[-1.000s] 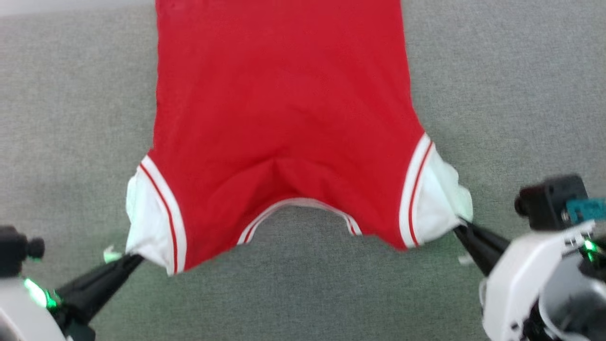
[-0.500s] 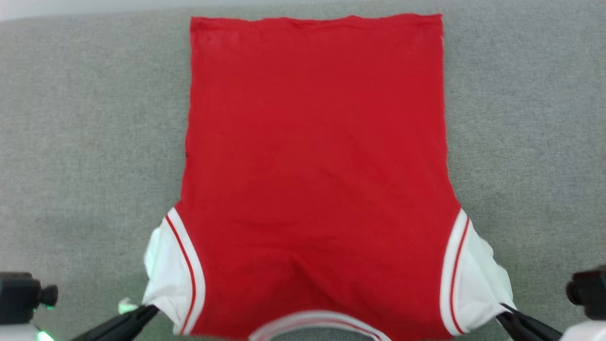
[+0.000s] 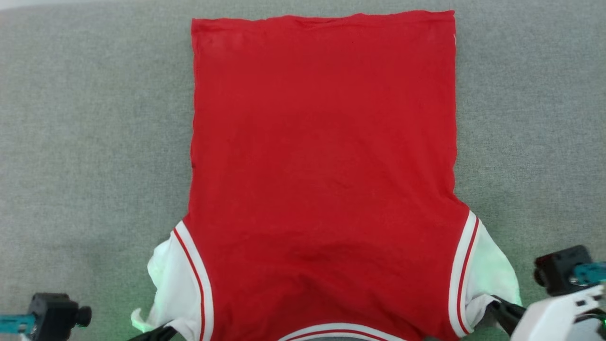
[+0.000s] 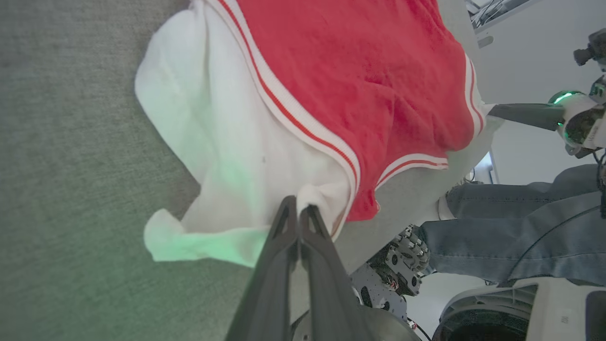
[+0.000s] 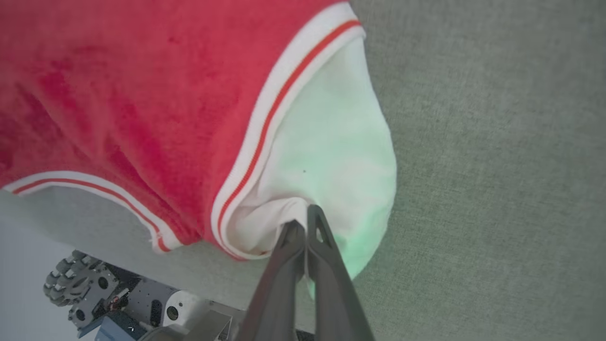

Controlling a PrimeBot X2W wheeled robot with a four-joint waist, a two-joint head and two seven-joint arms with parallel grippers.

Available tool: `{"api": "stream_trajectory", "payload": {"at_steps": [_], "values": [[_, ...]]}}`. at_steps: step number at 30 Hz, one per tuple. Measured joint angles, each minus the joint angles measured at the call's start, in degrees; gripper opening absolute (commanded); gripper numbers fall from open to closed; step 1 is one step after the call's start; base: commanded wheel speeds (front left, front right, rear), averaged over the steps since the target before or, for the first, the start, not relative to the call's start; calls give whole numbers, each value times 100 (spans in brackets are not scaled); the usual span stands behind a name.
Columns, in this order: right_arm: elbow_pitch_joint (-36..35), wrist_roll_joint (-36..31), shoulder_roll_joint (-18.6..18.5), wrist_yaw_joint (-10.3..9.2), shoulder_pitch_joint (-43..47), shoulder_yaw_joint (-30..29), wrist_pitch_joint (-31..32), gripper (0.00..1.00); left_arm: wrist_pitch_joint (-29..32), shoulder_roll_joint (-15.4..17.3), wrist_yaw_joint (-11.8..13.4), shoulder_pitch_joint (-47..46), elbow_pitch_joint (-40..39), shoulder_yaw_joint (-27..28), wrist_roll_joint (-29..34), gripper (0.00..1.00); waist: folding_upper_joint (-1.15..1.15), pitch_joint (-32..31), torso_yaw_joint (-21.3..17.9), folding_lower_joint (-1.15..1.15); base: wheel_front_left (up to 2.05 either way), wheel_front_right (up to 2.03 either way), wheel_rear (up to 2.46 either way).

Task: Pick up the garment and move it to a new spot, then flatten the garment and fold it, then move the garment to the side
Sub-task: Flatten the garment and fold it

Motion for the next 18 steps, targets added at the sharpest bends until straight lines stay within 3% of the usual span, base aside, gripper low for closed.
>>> {"api": "stream_trajectory", "payload": {"at_steps": [7,13,14,15,16,18], "values": [[1095,-301,29,0,-85,439,-769,0,-34,-334,0,-343,697,-311,53,0,0,173,-6,0,0,0,0],[1588,-648,22,0,-208,723,-1295,0,-57,-493,-2,-472,992,-465,20,0,0,280,-45,0,0,0,0],[1625,-676,16,-1,-224,765,-1360,30,-57,-502,-2,-476,1015,-456,20,0,0,288,-55,0,0,0,0],[1659,-735,10,-1,-241,800,-1440,53,-57,-511,-2,-475,1026,-436,15,0,0,293,-67,0,0,0,0],[1662,-845,-10,-1,-256,865,-1510,100,-57,-519,-3,-472,1040,-388,3,0,0,297,-81,0,0,0,0],[1624,-1000,-11,-1,-256,961,-1610,100,-57,-521,-3,-444,1055,-276,-15,0,0,301,-119,0,0,0,0]]}}
